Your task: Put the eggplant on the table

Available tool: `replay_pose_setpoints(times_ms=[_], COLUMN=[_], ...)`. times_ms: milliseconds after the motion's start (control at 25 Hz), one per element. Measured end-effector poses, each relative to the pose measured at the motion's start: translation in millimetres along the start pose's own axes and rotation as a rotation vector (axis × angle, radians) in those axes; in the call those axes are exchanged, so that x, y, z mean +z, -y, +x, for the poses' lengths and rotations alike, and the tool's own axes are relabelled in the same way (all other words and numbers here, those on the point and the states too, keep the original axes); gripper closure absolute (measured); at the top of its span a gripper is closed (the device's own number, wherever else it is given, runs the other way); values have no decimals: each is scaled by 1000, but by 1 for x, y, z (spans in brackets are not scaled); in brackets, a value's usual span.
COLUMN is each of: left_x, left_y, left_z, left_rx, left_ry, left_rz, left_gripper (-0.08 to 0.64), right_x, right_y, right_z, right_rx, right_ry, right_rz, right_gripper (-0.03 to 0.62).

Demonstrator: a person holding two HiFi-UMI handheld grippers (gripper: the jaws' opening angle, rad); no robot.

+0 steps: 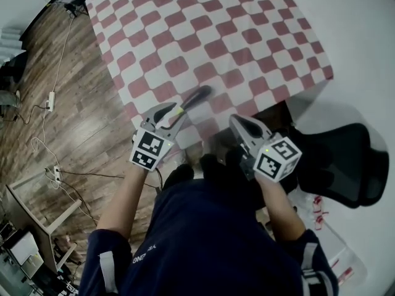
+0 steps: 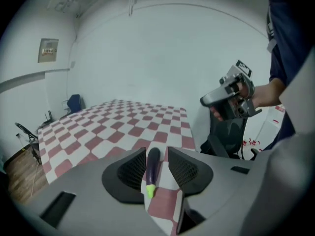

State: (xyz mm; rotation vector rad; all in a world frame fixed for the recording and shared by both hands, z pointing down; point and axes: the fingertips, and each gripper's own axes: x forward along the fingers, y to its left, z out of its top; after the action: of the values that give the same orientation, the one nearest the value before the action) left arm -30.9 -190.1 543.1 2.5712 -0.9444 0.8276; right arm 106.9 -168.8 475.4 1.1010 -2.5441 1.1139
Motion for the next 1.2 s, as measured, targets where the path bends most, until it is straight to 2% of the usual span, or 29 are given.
replay_pose_setpoints(times_ms=[200, 400, 720, 920, 1200], left_x=[42, 58, 70, 77, 73], left_y=[-3, -6, 2, 5, 13], left_z=[-59, -108, -160, -178, -186], left_rx=[38, 64, 54, 49, 27], left_ry=[178, 278, 368, 397, 402], left_rz=[-24, -55, -73, -86, -89], left_gripper=[458, 492, 523, 528, 531], right_x=[7, 10, 16, 21, 21], right_y=[-27, -55, -108, -133, -159], right_z=[5, 7, 6, 2, -2], right_rx=[4, 12, 42, 58, 107], right_ry=[23, 38, 70, 91, 108], right_rz=[-54, -104, -184, -234, -251], right_gripper=[578, 578, 578, 580, 580])
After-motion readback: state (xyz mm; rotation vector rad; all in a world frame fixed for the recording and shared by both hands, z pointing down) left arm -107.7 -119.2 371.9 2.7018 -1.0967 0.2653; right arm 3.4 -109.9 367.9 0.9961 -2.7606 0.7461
